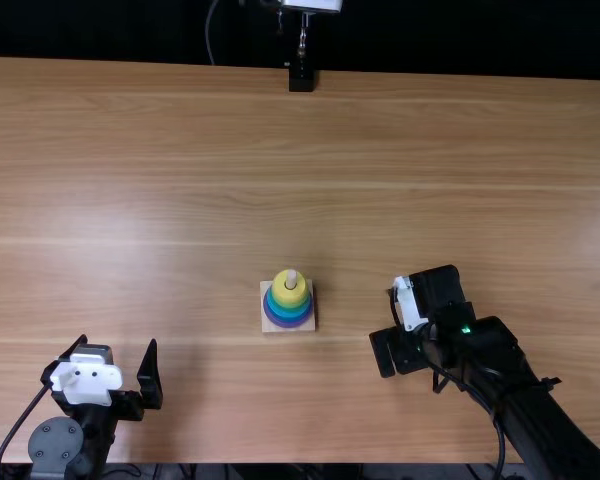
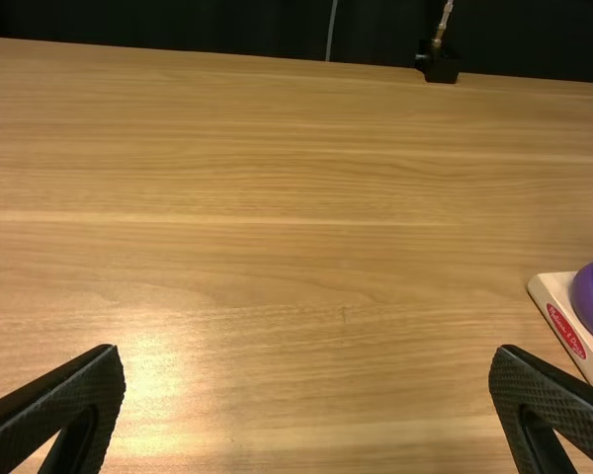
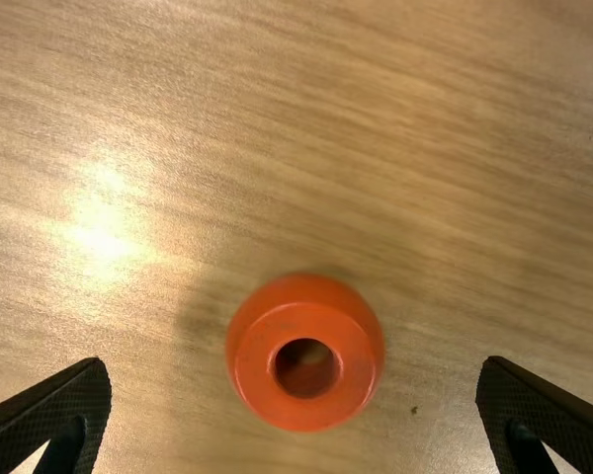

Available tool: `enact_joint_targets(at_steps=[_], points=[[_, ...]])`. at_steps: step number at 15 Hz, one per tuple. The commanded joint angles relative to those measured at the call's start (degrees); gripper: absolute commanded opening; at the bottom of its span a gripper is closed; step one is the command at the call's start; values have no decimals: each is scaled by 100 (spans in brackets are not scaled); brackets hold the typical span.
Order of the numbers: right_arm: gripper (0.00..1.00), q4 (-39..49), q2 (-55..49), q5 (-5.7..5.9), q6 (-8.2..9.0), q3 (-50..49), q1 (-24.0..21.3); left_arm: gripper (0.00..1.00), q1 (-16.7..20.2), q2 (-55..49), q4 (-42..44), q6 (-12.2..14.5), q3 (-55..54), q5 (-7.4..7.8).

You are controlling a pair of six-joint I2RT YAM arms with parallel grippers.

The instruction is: Build the Hanoi tower: stack the rings onto the peg from bottom to top in this color order: purple, dark blue, light blue, dark green, light green, yellow, orange.

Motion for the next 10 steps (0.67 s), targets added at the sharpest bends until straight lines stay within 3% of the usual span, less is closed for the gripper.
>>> enact_joint_targets(at_steps=[1, 7, 8, 9, 10], points=[[100, 9, 150, 32, 239, 59, 0, 100, 19, -67, -450, 60, -637, 30], [100, 9, 440, 32, 250, 217, 18, 100, 19, -67, -450, 60, -637, 30], [90, 9, 440, 22, 250, 226, 18, 100, 19, -67, -450, 60, -637, 30], [63, 20, 440, 11, 250, 226, 18, 100, 19, -67, -450, 60, -637, 30], [43, 52, 440, 1, 250, 217, 27, 100, 19, -67, -450, 60, -637, 30]])
